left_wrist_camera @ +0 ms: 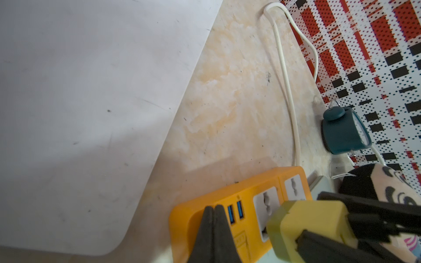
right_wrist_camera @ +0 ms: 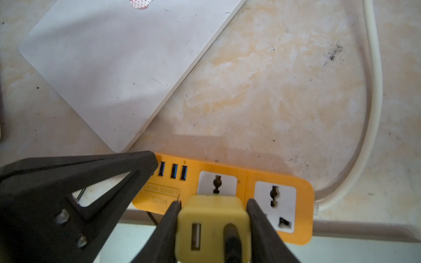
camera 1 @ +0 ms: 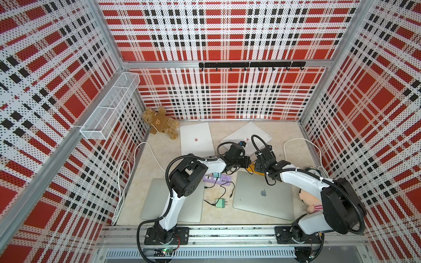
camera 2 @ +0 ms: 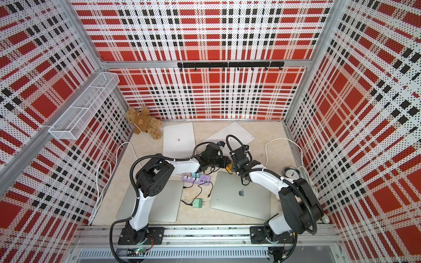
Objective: Unplug the laptop charger
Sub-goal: Remove the plug from the socket.
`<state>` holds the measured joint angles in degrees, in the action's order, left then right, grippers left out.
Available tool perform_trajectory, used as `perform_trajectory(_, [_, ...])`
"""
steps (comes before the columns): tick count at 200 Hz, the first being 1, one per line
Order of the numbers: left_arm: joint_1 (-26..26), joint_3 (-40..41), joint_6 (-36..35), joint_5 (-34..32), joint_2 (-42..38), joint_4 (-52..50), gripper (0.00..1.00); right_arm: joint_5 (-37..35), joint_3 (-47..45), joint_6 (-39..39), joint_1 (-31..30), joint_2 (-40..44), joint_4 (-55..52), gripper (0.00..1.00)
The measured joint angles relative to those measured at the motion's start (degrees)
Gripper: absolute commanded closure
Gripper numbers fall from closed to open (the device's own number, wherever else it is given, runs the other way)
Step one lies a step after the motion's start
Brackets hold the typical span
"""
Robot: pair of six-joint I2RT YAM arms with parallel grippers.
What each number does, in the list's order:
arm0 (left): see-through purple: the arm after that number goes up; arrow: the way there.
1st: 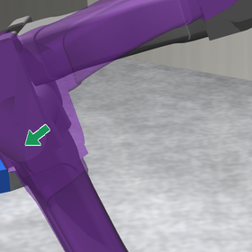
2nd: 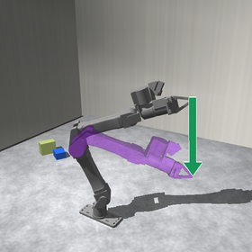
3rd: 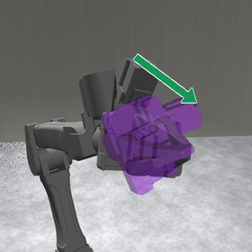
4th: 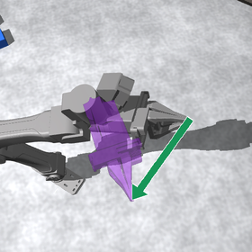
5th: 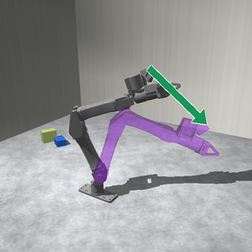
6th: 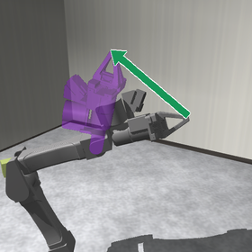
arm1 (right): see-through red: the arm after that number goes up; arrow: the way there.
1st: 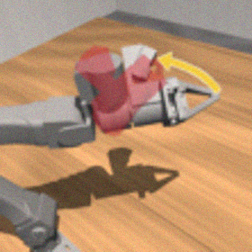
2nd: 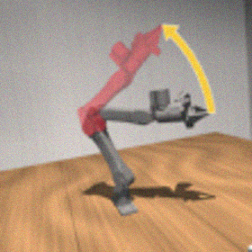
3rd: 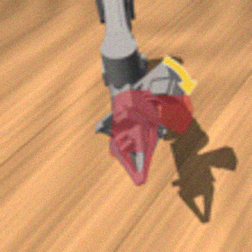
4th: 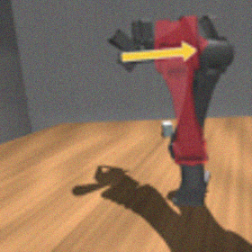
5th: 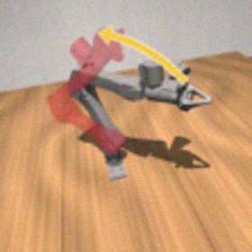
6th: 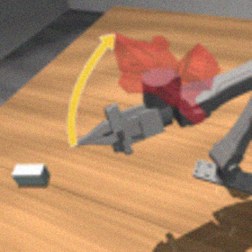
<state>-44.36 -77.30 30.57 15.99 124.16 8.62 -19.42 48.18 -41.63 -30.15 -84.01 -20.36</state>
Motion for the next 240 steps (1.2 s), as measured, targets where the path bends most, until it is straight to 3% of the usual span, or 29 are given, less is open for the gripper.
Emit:
perform_trajectory(171, [0.20, -3.50, 1.11, 1.57, -0.13, -6.10, 0.97, -2.25, 2.69, 1.38, -0.11, 3.37, -3.02, 0.73])
perform_trajectory(240, [4.04, -2.36, 1.38, 2.75, -4.17, -7.34, 0.93, -1.77, 3.96, 1.81, 0.20, 3.43, -2.95, 0.73])
